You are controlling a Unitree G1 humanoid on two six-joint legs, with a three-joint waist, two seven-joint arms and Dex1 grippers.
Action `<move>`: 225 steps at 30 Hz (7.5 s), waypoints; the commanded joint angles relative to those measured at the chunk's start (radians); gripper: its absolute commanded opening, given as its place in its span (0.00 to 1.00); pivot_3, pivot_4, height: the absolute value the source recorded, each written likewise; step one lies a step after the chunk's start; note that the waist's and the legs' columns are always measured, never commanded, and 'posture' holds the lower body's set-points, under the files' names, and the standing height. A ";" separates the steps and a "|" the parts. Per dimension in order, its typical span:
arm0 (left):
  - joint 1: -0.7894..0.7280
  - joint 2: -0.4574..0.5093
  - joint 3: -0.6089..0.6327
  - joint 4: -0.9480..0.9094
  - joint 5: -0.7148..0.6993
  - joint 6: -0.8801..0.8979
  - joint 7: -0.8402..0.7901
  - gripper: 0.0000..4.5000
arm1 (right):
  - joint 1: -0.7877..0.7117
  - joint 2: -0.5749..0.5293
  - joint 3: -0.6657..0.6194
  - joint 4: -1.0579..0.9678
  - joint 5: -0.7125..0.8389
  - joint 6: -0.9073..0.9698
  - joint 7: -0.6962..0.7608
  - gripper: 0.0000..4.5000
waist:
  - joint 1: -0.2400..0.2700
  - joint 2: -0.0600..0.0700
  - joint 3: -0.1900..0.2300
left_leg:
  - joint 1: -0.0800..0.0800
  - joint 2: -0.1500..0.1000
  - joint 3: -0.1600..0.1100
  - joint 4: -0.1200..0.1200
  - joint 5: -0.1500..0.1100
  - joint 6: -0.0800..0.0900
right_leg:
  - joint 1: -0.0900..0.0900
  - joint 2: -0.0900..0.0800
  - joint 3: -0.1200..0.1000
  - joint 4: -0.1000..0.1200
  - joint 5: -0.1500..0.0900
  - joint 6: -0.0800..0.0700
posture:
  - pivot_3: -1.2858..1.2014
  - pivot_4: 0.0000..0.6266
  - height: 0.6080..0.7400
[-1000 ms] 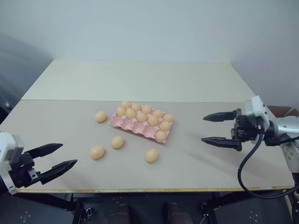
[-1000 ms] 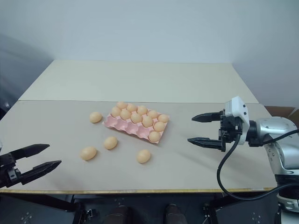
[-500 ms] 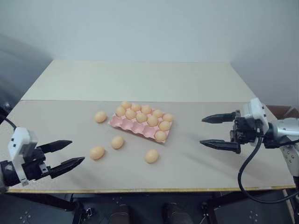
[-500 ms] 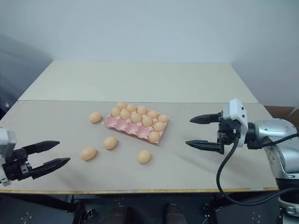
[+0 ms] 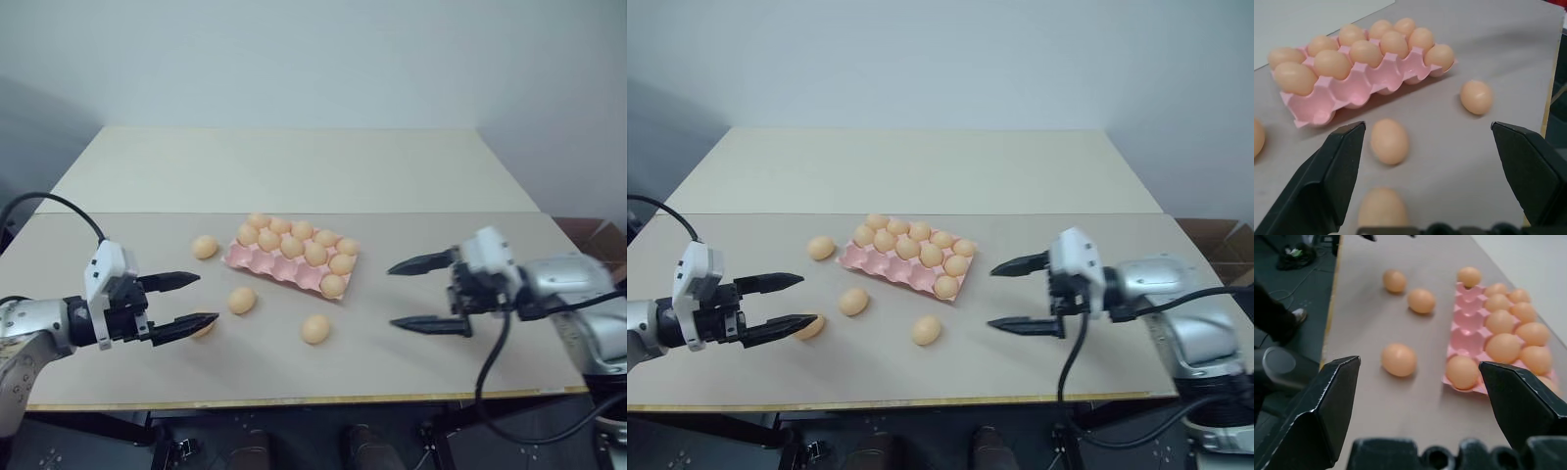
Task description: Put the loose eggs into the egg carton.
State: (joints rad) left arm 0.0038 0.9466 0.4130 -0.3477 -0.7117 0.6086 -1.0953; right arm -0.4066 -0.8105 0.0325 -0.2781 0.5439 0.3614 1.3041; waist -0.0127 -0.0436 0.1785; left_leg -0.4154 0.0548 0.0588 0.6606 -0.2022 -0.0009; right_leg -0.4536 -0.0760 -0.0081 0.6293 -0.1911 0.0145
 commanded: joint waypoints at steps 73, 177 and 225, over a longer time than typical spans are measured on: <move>0.200 0.044 0.298 0.061 -0.070 -0.037 -0.169 1.00 | -0.208 0.110 -0.102 0.181 -0.059 -0.029 -0.062 0.99 | 0.002 0.000 0.000 | -0.001 0.002 0.001 0.000 0.000 -0.001 | -0.001 0.000 -0.002 0.000 -0.003 -0.007 | 0.52 0.24 1.00; -0.187 0.023 0.055 0.296 0.117 -0.197 -0.277 1.00 | 0.009 -0.083 -0.228 0.018 0.139 0.048 -0.051 1.00 | 0.006 -0.001 -0.001 | 0.001 0.000 -0.001 0.003 0.000 -0.001 | 0.004 -0.001 -0.003 0.000 -0.002 -0.004 | 0.52 0.24 1.00; -0.398 -0.338 -0.428 0.565 0.476 -0.454 0.083 1.00 | 0.016 -0.027 -0.256 -0.037 0.210 0.081 -0.102 1.00 | 0.024 -0.001 -0.002 | 0.000 0.002 0.002 0.002 0.000 -0.001 | 0.003 0.001 -0.001 0.000 0.002 0.001 | 0.52 0.24 1.00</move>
State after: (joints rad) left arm -0.3710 0.6128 -0.0104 0.2161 -0.2450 0.1778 -1.0231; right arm -0.3823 -0.8355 -0.1778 -0.2793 0.7224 0.4341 1.2143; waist 0.0113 -0.0450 0.1769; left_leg -0.4151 0.0565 0.0605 0.6629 -0.2019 -0.0017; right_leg -0.4509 -0.0754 -0.0089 0.6291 -0.1889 0.0150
